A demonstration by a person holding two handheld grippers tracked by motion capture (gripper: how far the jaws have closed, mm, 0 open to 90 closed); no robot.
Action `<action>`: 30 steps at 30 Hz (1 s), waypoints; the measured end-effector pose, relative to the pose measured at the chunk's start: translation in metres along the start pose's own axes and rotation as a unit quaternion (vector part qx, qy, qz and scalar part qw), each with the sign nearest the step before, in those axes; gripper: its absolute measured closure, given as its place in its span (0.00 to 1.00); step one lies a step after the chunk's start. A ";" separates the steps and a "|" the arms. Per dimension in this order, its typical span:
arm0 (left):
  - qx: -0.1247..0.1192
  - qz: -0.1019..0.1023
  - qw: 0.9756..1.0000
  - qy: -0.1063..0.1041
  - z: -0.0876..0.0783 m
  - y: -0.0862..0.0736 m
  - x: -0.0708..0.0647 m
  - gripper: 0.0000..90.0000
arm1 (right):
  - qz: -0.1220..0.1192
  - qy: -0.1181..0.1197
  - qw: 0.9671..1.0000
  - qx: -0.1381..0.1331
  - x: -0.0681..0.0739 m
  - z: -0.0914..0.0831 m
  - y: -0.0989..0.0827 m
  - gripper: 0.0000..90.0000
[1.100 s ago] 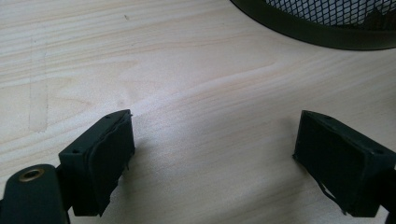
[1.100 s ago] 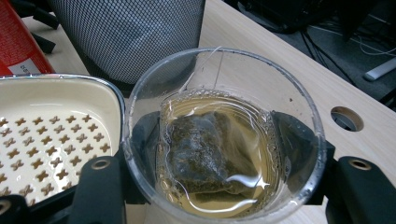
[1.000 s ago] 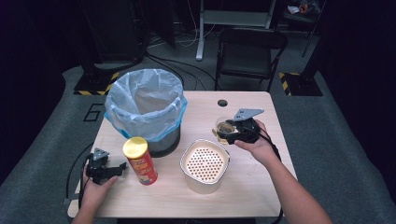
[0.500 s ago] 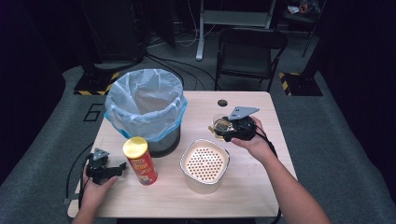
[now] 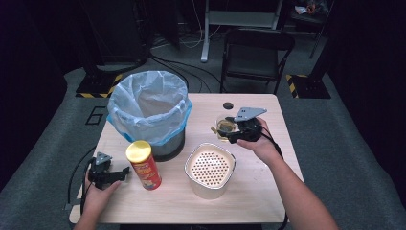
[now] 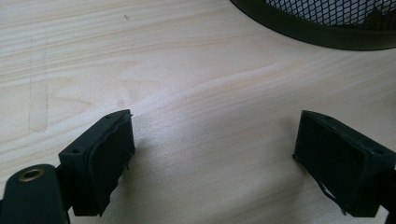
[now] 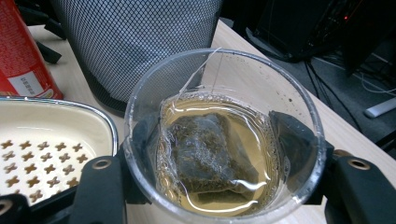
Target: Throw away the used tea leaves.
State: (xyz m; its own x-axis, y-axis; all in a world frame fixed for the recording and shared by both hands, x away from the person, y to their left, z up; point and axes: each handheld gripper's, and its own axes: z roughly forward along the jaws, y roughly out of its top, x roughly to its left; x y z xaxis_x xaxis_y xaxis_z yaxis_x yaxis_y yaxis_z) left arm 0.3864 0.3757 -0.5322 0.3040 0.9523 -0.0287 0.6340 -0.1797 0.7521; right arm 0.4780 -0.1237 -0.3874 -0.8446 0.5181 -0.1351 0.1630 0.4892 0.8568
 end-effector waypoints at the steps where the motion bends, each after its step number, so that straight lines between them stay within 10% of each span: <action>1: 0.000 0.000 1.000 0.000 0.000 0.000 0.000 0.13 | -0.008 -0.002 1.000 -0.001 0.000 0.000 0.001 0.42; 10: 0.000 0.000 1.000 0.000 0.000 0.000 0.000 0.13 | -0.097 -0.031 0.995 0.000 0.012 0.005 0.002 0.42; 14: 0.000 0.000 1.000 0.000 0.000 0.000 0.000 0.13 | -0.150 -0.044 0.988 -0.001 0.021 0.007 0.001 0.42; 18: 0.001 0.000 1.000 0.000 0.000 0.000 0.000 0.13 | -0.229 -0.071 0.971 -0.007 0.036 0.010 -0.001 0.43; 19: 0.000 0.000 1.000 0.000 0.000 0.000 0.000 0.13 | -0.229 -0.071 0.971 -0.007 0.036 0.010 -0.001 0.43; 20: 0.001 0.000 1.000 0.000 0.000 0.000 0.000 0.13 | -0.267 -0.089 0.960 -0.014 0.043 0.010 -0.001 0.43; 21: 0.000 0.000 1.000 0.000 0.000 0.000 0.000 0.13 | -0.267 -0.089 0.960 -0.014 0.043 0.010 -0.001 0.43; 22: 0.001 0.000 1.000 0.001 0.000 0.000 0.000 0.13 | -0.312 -0.111 0.943 -0.016 0.051 0.010 -0.002 0.43; 23: 0.001 0.000 1.000 0.001 0.000 0.000 0.000 0.13 | -0.312 -0.111 0.943 -0.016 0.051 0.010 -0.002 0.43; 24: 0.000 0.000 1.000 0.000 0.000 0.000 0.000 0.13 | -0.339 -0.127 0.932 -0.020 0.057 0.010 -0.002 0.44; 25: 0.000 0.000 1.000 0.000 0.000 0.000 0.000 0.13 | -0.339 -0.127 0.932 -0.020 0.057 0.010 -0.002 0.44; 26: 0.001 0.000 1.000 0.000 0.000 0.000 0.000 0.13 | -0.359 -0.137 0.923 -0.018 0.061 0.010 -0.003 0.44; 27: 0.000 0.000 1.000 0.000 0.000 0.000 0.000 0.13 | -0.399 -0.151 0.904 -0.007 0.067 0.011 -0.004 0.44; 28: 0.000 0.000 1.000 0.000 0.000 0.000 0.000 0.13 | -0.399 -0.151 0.904 -0.007 0.067 0.011 -0.004 0.44; 30: 0.000 0.000 1.000 0.000 0.000 0.000 0.000 0.13 | -0.433 -0.162 0.886 0.001 0.074 0.012 -0.007 0.44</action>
State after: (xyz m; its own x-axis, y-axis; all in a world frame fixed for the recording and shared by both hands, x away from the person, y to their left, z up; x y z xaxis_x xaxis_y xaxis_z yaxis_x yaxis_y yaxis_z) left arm 0.3864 0.3757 -0.5323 0.3038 0.9523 -0.0287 0.6337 -0.1795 0.7524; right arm 0.4207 -0.0802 -0.4095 -0.4619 0.1212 -0.8786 -0.4739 0.8036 0.3600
